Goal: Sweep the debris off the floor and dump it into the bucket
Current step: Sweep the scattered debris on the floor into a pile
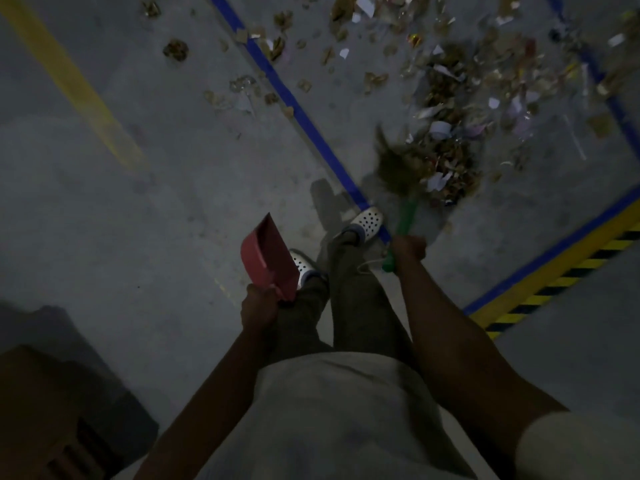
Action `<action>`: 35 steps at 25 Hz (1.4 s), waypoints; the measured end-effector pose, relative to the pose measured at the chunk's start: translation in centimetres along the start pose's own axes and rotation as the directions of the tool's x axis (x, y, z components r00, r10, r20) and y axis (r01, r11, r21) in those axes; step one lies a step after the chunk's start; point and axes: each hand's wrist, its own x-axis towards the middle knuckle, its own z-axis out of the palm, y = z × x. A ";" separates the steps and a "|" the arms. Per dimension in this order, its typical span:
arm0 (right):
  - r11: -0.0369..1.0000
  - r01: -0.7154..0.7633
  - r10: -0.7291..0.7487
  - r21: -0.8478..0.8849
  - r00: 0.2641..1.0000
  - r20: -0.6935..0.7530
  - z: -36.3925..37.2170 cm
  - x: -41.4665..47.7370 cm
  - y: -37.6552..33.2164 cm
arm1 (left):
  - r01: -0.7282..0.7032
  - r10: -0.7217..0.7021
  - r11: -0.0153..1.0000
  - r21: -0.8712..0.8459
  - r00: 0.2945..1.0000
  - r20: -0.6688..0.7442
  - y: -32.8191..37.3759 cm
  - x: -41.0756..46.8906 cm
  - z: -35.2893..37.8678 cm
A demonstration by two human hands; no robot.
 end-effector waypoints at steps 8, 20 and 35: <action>0.911 0.011 -0.100 0.413 0.976 0.195 -2.4 -13.0 1.7 | -0.108 0.109 0.994 -0.026 0.993 0.043 9.6 -2.6 0.5; 0.988 -0.052 -0.022 0.146 0.885 0.465 -3.4 -7.7 -9.6 | -0.137 0.136 0.989 -0.047 0.990 -0.027 17.4 -0.7 -1.1; 0.914 0.376 -0.214 -0.150 0.763 0.610 4.7 -10.8 -14.0 | -0.001 -0.036 0.962 -0.275 0.991 -0.128 17.0 2.9 -9.3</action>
